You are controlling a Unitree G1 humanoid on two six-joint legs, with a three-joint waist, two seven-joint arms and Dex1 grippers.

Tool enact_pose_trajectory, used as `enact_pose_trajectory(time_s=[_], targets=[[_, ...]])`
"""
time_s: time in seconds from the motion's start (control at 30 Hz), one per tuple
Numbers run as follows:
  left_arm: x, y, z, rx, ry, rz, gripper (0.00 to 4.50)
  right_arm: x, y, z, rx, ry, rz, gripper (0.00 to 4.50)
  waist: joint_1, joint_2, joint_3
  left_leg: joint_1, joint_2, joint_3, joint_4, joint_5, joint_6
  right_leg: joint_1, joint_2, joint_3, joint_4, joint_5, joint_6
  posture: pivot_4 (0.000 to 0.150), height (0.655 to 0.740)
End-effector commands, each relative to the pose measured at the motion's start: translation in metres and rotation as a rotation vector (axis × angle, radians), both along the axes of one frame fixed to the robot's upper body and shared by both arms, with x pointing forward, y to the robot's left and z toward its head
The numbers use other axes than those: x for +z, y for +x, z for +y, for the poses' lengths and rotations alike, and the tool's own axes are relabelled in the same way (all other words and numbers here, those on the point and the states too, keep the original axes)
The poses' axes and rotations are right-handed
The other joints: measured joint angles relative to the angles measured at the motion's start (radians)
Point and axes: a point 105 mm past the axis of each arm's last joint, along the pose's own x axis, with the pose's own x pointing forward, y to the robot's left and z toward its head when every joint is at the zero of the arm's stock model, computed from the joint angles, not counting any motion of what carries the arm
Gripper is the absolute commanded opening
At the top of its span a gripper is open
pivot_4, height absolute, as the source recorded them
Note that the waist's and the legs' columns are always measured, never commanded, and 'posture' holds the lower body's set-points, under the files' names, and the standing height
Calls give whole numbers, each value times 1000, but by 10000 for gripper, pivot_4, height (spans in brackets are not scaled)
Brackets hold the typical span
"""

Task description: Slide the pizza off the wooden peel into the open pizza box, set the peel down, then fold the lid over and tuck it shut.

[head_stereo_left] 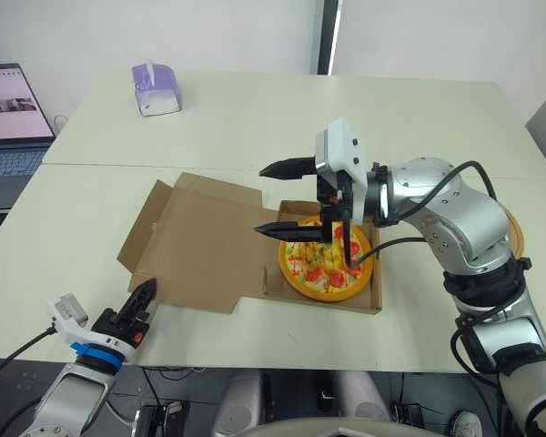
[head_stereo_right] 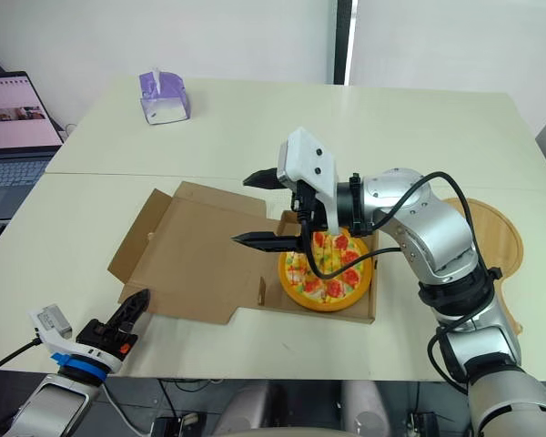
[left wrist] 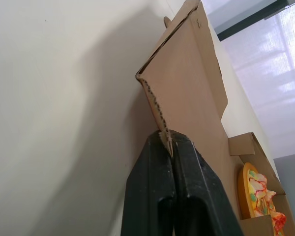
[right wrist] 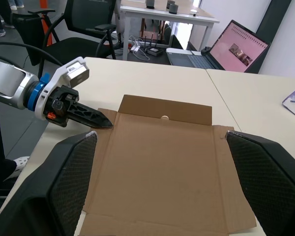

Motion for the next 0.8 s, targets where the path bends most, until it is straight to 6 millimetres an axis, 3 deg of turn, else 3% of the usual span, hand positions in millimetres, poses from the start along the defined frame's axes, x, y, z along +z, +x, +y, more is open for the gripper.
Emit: enact_pose_trajectory(time_s=[0.03, 0.3, 0.43, 0.53, 0.6, 0.8], targets=[[4, 1, -3, -32, 18, -16, 104, 12, -2, -3, -6, 34, -54, 45000, 0, 0, 0, 0, 0, 0, 0, 0, 0, 0, 0, 0, 0, 0, 0, 1500, 7400], [7, 6, -4, -43, 32, -27, 104, 12, 3, -7, -27, 27, -59, 45000, 1, 0, 0, 0, 0, 0, 0, 0, 0, 0, 0, 0, -1, 0, 0, 1500, 7400], [11, 9, -1, -45, 43, -40, 104, 5, 19, -27, -83, -24, -75, 45000, 3, -1, 0, 0, 0, 0, 0, 0, 0, 0, -1, -1, -1, 0, 0, 1500, 7400], [11, 10, 0, -45, 49, -40, 0, -2, 33, -48, -109, -72, -77, 38510, 2, -1, 1, 0, 0, 0, 0, 0, 0, 0, -1, -1, -1, 0, 0, 1500, 7400], [12, 11, 1, -48, 53, -42, 0, -5, 43, -59, -135, -98, -89, 31844, 1, -1, 1, 0, 0, 0, -1, 0, 0, 0, -1, -1, -1, 0, 0, 1500, 7400], [16, 15, 3, -61, 70, -52, 0, -36, 101, -119, -353, -287, -169, 9882, 1, -2, 2, 0, 0, 1, -1, 0, 0, 0, -1, 0, -1, 0, 0, 1500, 7400]])
